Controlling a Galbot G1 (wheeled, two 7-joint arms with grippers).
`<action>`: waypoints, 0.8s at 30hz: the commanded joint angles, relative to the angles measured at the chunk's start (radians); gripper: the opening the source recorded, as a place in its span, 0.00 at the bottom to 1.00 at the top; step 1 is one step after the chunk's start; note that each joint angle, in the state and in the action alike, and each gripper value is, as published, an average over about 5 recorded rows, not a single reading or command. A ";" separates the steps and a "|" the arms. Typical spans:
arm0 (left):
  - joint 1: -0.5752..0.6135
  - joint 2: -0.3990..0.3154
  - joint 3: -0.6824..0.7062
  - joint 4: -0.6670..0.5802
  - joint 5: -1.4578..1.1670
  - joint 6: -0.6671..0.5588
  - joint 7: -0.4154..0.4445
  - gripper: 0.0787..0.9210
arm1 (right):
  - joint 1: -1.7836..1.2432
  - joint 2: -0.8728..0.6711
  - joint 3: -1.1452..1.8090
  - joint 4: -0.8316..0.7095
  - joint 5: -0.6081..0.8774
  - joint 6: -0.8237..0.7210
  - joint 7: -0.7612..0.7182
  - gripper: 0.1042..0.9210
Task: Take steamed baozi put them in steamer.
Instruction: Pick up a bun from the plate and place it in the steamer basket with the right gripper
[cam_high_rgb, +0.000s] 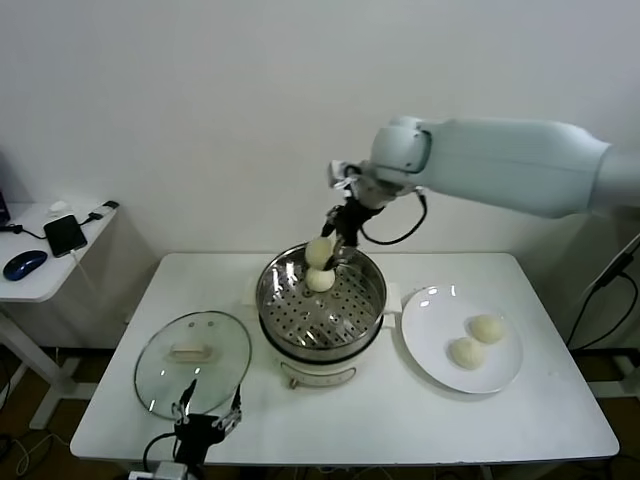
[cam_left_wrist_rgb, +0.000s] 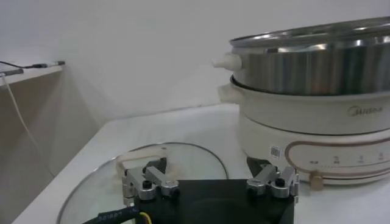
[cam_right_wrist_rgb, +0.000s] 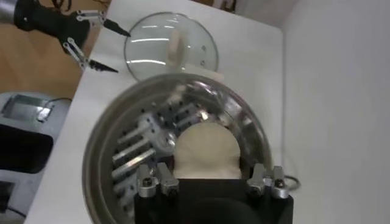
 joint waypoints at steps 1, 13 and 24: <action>0.012 -0.003 0.000 -0.013 0.000 -0.003 0.000 0.88 | -0.150 0.184 -0.027 -0.113 0.009 -0.063 0.076 0.72; 0.020 -0.007 0.001 -0.012 0.001 -0.009 0.000 0.88 | -0.270 0.229 0.015 -0.280 -0.078 -0.048 0.071 0.71; 0.003 -0.009 0.000 -0.007 -0.002 -0.002 0.001 0.88 | -0.269 0.206 0.048 -0.268 -0.082 -0.017 0.063 0.81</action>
